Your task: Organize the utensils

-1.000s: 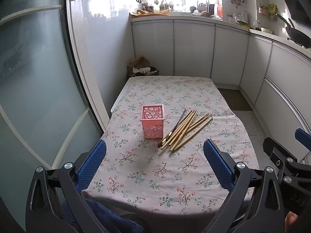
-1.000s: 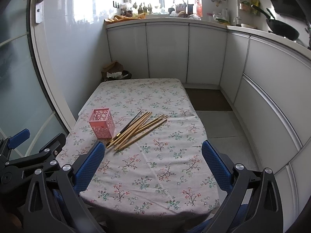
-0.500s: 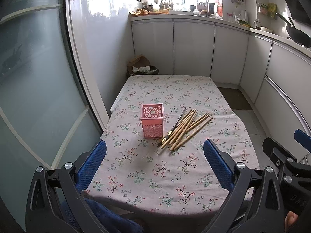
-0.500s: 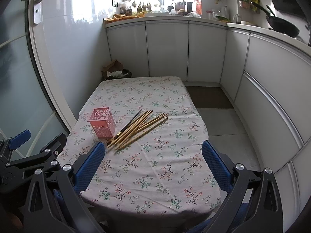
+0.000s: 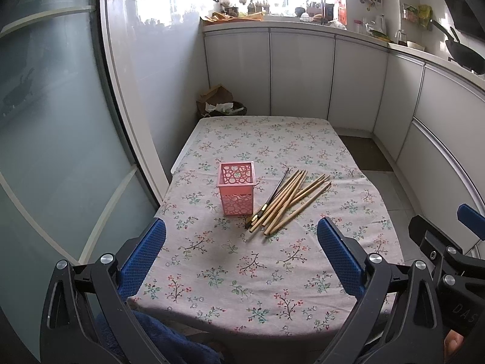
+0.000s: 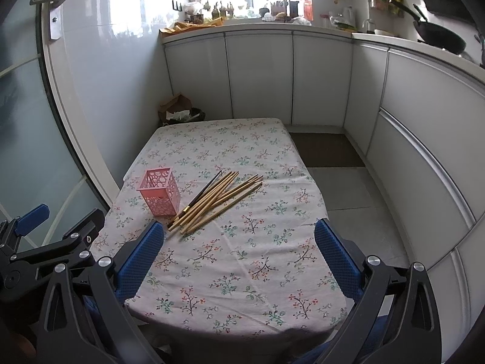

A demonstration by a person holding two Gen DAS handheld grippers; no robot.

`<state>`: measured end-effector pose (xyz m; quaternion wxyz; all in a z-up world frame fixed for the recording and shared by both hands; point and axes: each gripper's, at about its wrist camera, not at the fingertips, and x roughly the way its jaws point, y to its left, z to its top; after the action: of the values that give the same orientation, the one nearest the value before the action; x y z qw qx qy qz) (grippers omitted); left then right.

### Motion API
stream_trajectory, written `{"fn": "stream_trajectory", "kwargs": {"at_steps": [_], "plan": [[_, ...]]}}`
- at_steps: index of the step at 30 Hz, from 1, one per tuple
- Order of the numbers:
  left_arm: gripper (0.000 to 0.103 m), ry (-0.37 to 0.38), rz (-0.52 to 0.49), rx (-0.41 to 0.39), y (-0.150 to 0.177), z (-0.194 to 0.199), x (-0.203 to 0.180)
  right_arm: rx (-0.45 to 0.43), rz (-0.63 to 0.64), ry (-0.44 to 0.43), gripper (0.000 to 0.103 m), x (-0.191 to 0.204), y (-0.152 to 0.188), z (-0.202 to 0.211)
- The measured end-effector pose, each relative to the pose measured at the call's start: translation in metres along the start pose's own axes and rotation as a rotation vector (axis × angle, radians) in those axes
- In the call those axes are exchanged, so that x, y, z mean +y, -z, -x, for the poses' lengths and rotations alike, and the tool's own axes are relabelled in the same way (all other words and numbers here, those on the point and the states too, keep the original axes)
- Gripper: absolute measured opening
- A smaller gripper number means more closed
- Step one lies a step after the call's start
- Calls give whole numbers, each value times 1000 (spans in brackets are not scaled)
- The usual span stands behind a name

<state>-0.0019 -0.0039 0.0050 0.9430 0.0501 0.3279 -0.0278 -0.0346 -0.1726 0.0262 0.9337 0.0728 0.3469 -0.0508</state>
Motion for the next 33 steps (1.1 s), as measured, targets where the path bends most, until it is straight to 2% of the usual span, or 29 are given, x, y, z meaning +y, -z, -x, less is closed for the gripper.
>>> {"fn": "stream_trajectory", "kwargs": {"at_steps": [25, 30, 33], "plan": [[95, 14, 7, 40, -9, -27, 5, 39, 4, -12, 97, 4, -4, -25], [96, 74, 28, 61, -27, -50, 16, 55, -1, -29, 97, -8, -16, -50], [96, 132, 24, 90, -47, -75, 20, 108, -109, -71, 97, -37, -37, -85]]}}
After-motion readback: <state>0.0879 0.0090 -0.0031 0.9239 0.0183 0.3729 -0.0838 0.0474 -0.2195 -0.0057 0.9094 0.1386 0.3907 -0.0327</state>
